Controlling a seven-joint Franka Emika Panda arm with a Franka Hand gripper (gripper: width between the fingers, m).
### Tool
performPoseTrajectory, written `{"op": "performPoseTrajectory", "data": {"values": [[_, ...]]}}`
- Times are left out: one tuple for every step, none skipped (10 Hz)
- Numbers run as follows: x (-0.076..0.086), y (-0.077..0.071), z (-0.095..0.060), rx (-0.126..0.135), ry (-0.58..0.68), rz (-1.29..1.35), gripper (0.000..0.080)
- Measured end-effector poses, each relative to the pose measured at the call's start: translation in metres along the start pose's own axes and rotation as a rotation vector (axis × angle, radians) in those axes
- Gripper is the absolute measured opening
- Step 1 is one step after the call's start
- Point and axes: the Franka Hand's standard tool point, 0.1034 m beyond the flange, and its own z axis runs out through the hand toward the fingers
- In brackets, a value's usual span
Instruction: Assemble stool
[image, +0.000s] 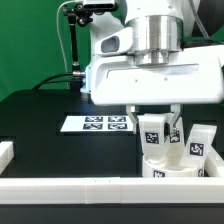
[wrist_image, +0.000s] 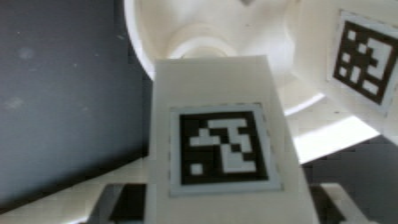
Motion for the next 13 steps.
{"op": "performPoseTrajectory", "data": {"values": [[-0.001, 0.000, 0.002, -0.002, -0.003, -0.001, 0.0337], [-0.003, 0.001, 0.004, -0.004, -0.005, -0.003, 0.0337], [-0.005, 0.002, 0.007, -0.007, -0.007, -0.004, 0.0337], [-0.006, 0.003, 0.009, -0.010, -0.007, -0.004, 0.0337], [-0.006, 0.002, 0.009, -0.007, 0.007, -0.004, 0.0337], [-0.006, 0.001, 0.009, -0.005, 0.018, -0.006, 0.0337], [-0.005, 0.002, 0.009, -0.005, 0.018, -0.006, 0.0337], [-0.006, 0.002, 0.009, -0.005, 0.018, -0.006, 0.0337], [-0.005, 0.002, 0.009, -0.004, 0.017, -0.003, 0.0495], [-0.003, 0.001, 0.007, 0.000, 0.019, 0.004, 0.0598], [-0.001, -0.001, 0.003, 0.004, 0.021, 0.006, 0.0598], [0.002, -0.002, -0.002, 0.010, 0.026, 0.006, 0.0639], [0.005, -0.004, -0.005, 0.015, 0.032, 0.007, 0.0646]]}}
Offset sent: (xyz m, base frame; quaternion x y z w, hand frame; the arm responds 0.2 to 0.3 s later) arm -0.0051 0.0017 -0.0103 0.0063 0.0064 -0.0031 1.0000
